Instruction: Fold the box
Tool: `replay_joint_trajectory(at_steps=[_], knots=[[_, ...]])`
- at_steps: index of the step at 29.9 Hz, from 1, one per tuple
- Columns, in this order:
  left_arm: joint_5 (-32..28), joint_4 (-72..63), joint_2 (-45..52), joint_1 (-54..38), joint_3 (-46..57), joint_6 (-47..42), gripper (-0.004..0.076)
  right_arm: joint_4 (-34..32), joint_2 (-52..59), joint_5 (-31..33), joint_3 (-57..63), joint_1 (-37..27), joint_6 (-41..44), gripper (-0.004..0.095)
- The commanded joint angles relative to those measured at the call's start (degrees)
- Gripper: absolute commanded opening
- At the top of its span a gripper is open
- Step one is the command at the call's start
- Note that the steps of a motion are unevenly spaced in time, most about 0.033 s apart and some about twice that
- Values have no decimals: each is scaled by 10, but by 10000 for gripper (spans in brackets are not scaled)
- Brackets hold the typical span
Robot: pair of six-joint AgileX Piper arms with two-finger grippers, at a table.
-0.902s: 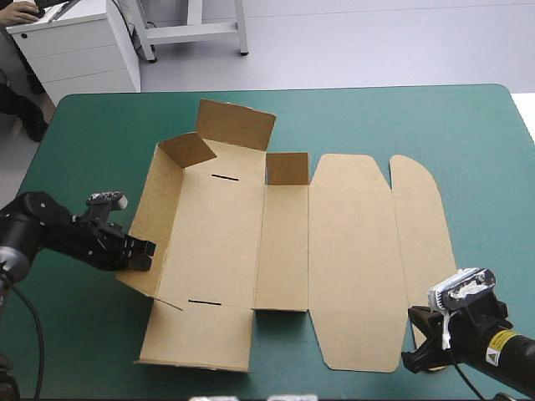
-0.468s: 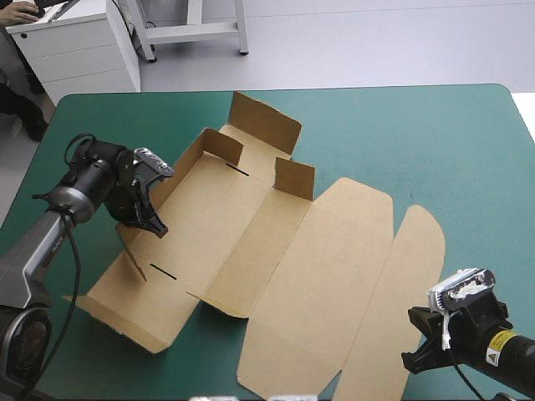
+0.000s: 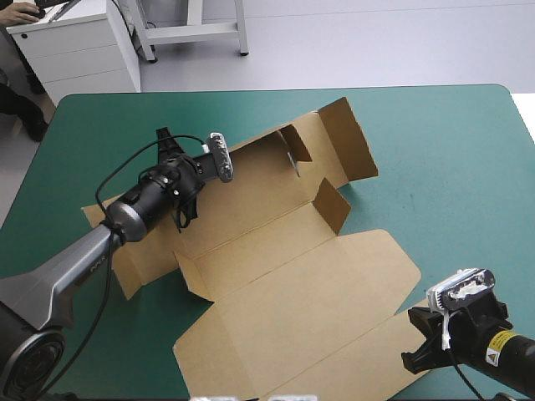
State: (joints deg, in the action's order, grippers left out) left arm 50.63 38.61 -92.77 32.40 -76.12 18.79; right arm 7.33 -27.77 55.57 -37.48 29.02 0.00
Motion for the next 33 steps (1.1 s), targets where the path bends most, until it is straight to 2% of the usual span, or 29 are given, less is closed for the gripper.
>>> replay_joint_trajectory(at_steps=[1,6,12,20,33], knots=[[-41,137,27,54,16,-74,-10,5,-3,-29,-13,-1,4,-20],[-44,381,48,128,96,-258,-10,5,-4,-30,-13,-1,6,-20],[-30,556,85,180,193,-402,-10,5,-4,-30,-13,-1,6,-20],[-26,647,125,206,285,-483,-10,5,-4,-30,-13,-1,6,-20],[-34,646,129,229,303,-485,-10,5,-5,-30,-13,-1,36,-18]])
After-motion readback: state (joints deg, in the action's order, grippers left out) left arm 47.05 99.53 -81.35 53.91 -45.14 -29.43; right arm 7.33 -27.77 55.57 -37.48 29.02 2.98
